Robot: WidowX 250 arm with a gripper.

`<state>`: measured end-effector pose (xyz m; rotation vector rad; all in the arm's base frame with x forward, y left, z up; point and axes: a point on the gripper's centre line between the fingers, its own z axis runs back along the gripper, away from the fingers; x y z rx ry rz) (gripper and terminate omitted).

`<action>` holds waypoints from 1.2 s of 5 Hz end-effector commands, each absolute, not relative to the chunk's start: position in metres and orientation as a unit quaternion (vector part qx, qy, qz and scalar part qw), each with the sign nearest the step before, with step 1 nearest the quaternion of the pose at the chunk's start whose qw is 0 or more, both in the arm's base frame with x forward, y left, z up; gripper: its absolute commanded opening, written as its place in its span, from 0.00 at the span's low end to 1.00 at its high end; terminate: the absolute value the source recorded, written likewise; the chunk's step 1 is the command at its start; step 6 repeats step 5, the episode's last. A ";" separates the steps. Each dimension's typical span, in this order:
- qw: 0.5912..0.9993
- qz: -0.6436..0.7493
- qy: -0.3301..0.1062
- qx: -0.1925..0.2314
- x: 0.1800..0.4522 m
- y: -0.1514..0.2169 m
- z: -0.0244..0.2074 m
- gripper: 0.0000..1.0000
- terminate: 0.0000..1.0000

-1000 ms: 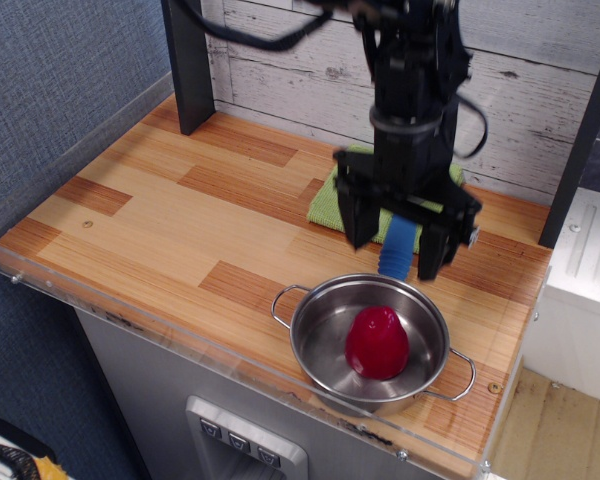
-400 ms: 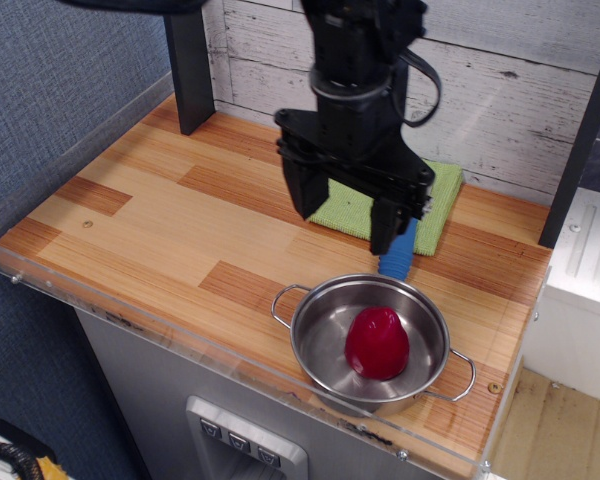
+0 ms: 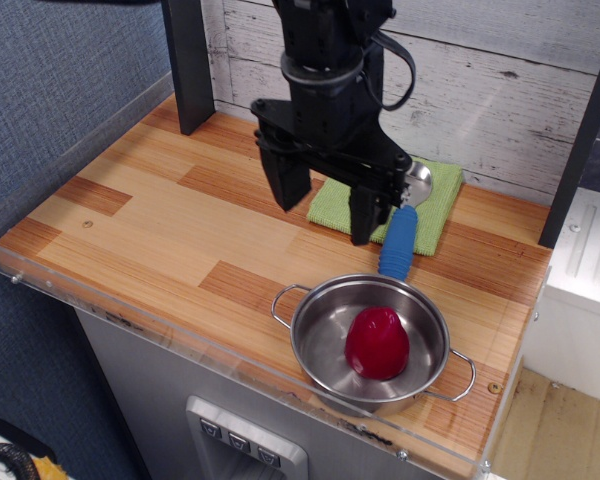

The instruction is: Place the green cloth along with spatula just behind the vessel

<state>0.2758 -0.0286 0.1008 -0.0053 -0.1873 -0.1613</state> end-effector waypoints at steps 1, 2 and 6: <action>0.989 -0.077 -0.124 0.000 0.260 -0.026 0.121 1.00 0.00; 0.990 -0.068 -0.121 -0.003 0.257 -0.025 0.119 1.00 0.00; 0.991 -0.071 -0.106 -0.029 0.255 -0.023 0.115 1.00 1.00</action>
